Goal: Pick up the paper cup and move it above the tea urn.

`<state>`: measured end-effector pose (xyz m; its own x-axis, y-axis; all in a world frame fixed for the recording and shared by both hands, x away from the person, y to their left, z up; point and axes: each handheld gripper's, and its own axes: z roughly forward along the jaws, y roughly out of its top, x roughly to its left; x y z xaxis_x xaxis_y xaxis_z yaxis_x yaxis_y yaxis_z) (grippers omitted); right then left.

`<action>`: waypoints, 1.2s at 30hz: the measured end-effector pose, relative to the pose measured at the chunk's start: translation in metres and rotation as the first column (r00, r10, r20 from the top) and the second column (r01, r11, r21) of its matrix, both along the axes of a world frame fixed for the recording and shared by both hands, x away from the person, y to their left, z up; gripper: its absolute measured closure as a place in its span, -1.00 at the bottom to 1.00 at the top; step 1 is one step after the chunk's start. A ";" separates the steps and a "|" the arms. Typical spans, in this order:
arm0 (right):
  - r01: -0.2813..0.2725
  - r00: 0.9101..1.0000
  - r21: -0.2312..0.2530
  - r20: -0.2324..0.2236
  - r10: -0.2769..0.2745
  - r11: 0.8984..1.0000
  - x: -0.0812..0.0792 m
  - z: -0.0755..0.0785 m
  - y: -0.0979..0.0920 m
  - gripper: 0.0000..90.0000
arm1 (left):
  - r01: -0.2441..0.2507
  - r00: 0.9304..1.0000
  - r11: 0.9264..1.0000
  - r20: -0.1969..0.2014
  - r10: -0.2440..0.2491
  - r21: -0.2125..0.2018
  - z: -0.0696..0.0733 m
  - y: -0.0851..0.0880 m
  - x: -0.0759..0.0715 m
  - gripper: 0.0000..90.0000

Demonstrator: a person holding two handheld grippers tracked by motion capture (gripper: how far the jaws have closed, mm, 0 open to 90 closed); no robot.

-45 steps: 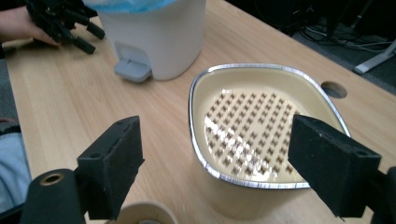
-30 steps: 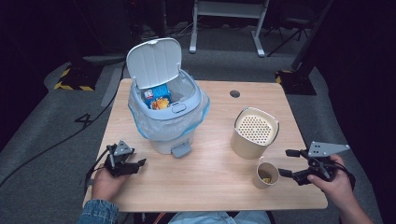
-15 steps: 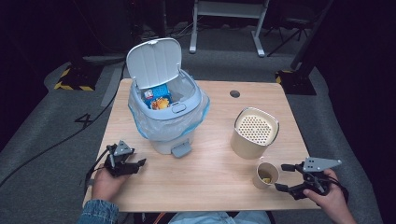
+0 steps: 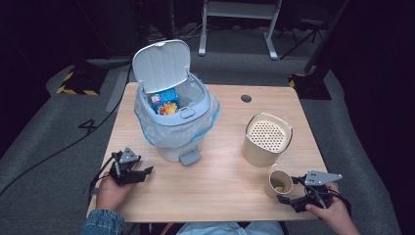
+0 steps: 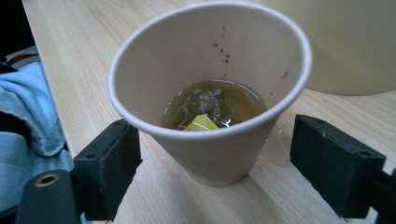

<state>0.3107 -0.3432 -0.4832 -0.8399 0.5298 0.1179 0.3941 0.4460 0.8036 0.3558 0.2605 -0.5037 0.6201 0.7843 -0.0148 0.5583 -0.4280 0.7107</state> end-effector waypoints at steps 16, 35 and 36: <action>-0.027 0.999 0.041 0.040 0.026 0.999 0.008 -0.016 0.012 -0.43 | -0.001 1.000 1.000 -0.002 0.001 -0.002 0.000 0.000 0.000 -0.26; -0.005 0.998 0.051 0.066 0.002 0.999 0.011 0.004 0.004 -0.36 | -0.003 1.000 1.000 -0.002 0.003 -0.003 0.000 0.000 0.000 -0.26; -0.006 0.998 0.047 0.066 0.002 0.999 0.012 0.008 0.003 -0.36 | -0.004 1.000 1.000 -0.002 0.004 -0.005 0.000 0.000 0.000 -0.26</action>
